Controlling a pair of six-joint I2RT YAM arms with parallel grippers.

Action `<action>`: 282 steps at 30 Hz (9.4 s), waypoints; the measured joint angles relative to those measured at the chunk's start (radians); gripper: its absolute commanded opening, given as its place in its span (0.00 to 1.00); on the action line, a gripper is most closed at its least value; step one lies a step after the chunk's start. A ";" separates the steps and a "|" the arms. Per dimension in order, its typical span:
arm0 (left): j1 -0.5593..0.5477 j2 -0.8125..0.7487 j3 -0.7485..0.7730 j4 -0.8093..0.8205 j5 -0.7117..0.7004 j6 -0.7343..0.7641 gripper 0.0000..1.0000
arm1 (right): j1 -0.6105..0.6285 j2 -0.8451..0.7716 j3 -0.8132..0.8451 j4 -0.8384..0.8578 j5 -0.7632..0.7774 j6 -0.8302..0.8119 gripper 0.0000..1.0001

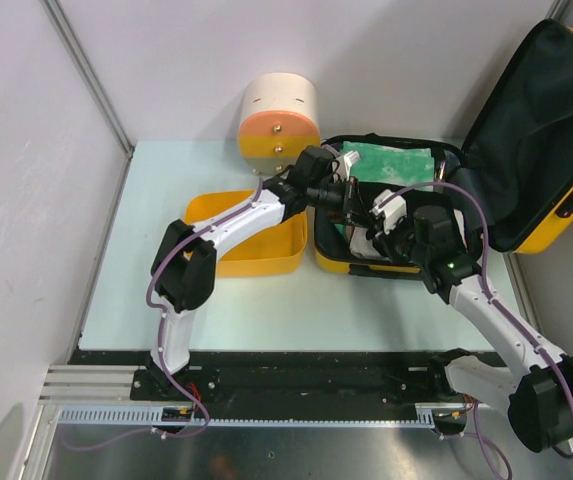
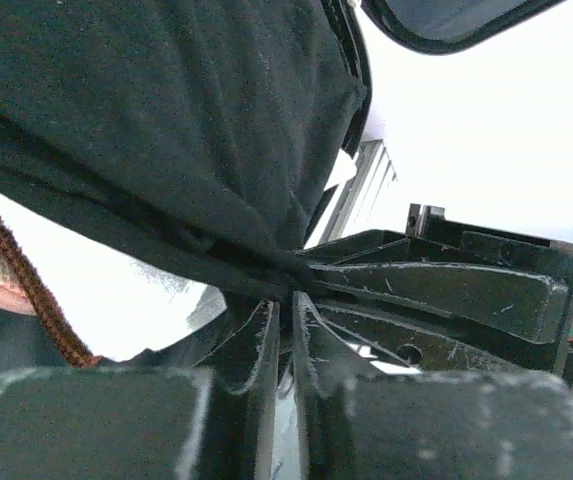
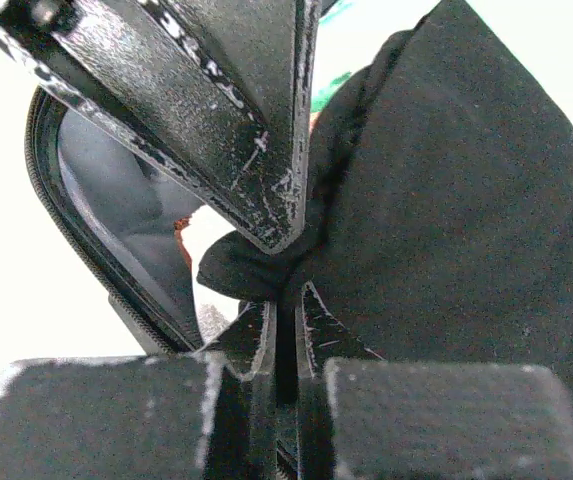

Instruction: Open, take out, and arrange the luggage

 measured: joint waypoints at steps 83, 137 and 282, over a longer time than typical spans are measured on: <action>0.227 -0.134 -0.132 -0.214 -0.188 0.368 0.00 | -0.295 0.182 0.220 -0.145 -0.255 0.593 0.00; 0.709 -0.453 -0.535 -0.356 -0.285 0.728 0.84 | 0.387 0.768 0.588 0.202 0.039 0.579 0.73; 0.143 0.079 0.166 -0.365 -0.280 0.406 0.10 | -0.462 0.568 0.329 -0.207 -0.343 0.528 0.76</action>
